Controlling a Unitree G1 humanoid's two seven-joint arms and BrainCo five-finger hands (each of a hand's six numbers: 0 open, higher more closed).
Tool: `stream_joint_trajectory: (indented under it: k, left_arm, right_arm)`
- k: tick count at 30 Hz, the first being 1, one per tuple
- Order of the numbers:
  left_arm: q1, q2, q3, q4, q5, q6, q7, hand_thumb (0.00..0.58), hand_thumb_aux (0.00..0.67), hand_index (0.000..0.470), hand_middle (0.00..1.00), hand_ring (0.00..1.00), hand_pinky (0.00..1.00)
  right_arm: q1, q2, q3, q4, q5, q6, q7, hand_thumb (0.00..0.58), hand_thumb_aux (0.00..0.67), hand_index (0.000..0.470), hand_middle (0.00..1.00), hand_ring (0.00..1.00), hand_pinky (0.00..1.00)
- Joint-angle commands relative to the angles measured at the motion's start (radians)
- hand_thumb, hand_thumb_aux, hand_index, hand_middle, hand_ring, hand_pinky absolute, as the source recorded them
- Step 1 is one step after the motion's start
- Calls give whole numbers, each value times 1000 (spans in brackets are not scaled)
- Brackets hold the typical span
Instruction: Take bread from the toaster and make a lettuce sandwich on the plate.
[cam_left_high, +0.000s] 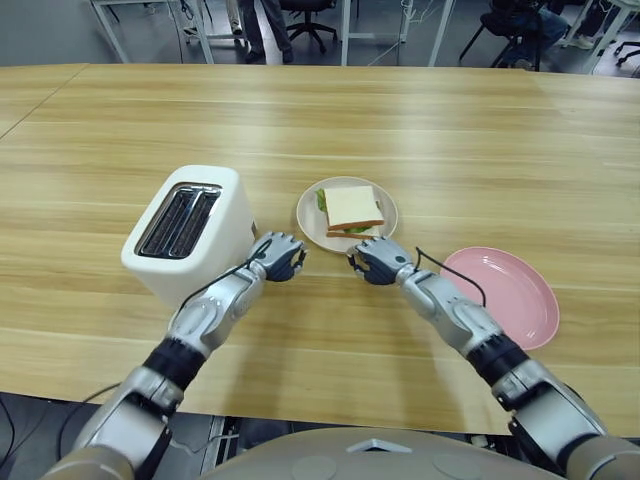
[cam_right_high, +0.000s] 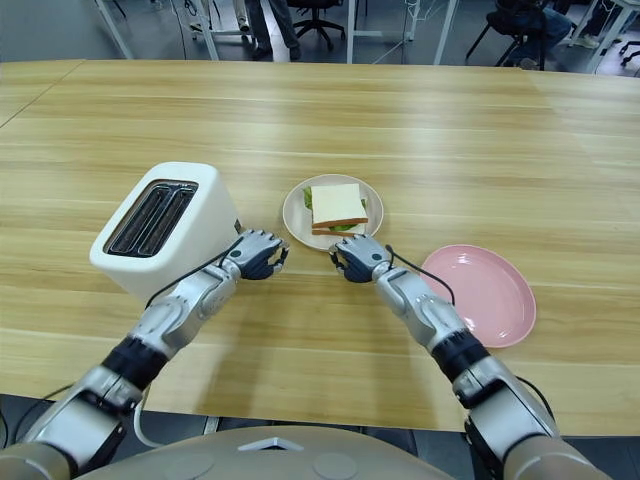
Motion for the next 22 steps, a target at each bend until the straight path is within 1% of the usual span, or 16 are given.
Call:
stream_joint_trajectory:
  k: [1, 2, 3, 4, 5, 6, 7, 8, 9, 10, 14, 17, 19, 22]
  left_arm:
    - [133, -13, 98, -252, -268, -40, -87, 580, 670, 460, 906, 906, 906]
    - [179, -26, 127, -323, -360, -45, -106, 580, 670, 460, 906, 906, 906]
    - [220, -38, 155, -384, -447, -50, -123, 580, 670, 460, 855, 855, 855]
    - [256, -48, 180, -430, -522, -63, -134, 579, 644, 442, 843, 843, 843]
    - [292, -60, 210, -474, -599, -85, -136, 559, 541, 372, 808, 808, 808]
    - [323, -74, 237, -509, -679, -106, -141, 466, 373, 256, 706, 706, 706]
    - [355, -91, 265, -540, -771, -133, -147, 281, 189, 130, 588, 588, 588]
    - [383, -108, 291, -564, -854, -152, -155, 36, 21, 14, 459, 459, 459]
    - [407, -122, 312, -581, -930, -167, -168, 36, 21, 14, 459, 459, 459]
    - [432, -132, 329, -596, -1008, -184, -184, 0, 0, 0, 0, 0, 0]
    - [496, -176, 374, -608, -1244, -271, -272, 0, 0, 0, 0, 0, 0]
    - [518, -213, 399, -601, -1402, -303, -341, 0, 0, 0, 0, 0, 0]
    - [527, -227, 416, -597, -1513, -299, -398, 0, 0, 0, 0, 0, 0]
    - [520, -240, 448, -569, -1618, -277, -465, 0, 0, 0, 0, 0, 0]
  right_arm:
    - [115, -21, -122, -246, 309, 31, 208, 580, 670, 460, 1000, 1000, 1000]
    - [150, -24, -164, -316, 429, 46, 268, 580, 670, 460, 1000, 1000, 1000]
    - [181, -26, -204, -377, 551, 52, 323, 580, 670, 460, 1000, 1000, 1000]
    - [209, -20, -245, -430, 678, 65, 371, 580, 670, 460, 1000, 1000, 1000]
    - [235, -9, -294, -481, 826, 82, 416, 580, 670, 460, 1000, 1000, 1000]
    - [257, 3, -340, -518, 963, 86, 457, 580, 670, 460, 941, 941, 941]
    - [281, 18, -392, -554, 1098, 100, 489, 561, 549, 377, 773, 773, 773]
    - [303, 32, -435, -580, 1209, 123, 508, 398, 294, 202, 569, 569, 569]
    - [321, 46, -471, -598, 1301, 146, 522, 398, 294, 202, 569, 569, 569]
    - [339, 59, -505, -608, 1386, 174, 533, 0, 0, 0, 0, 0, 0]
    - [364, 129, -609, -555, 1615, 265, 537, 0, 0, 0, 0, 0, 0]
    - [369, 181, -668, -507, 1755, 325, 564, 0, 0, 0, 0, 0, 0]
    - [362, 203, -698, -471, 1804, 355, 577, 0, 0, 0, 0, 0, 0]
    - [352, 219, -735, -427, 1848, 388, 591, 0, 0, 0, 0, 0, 0]
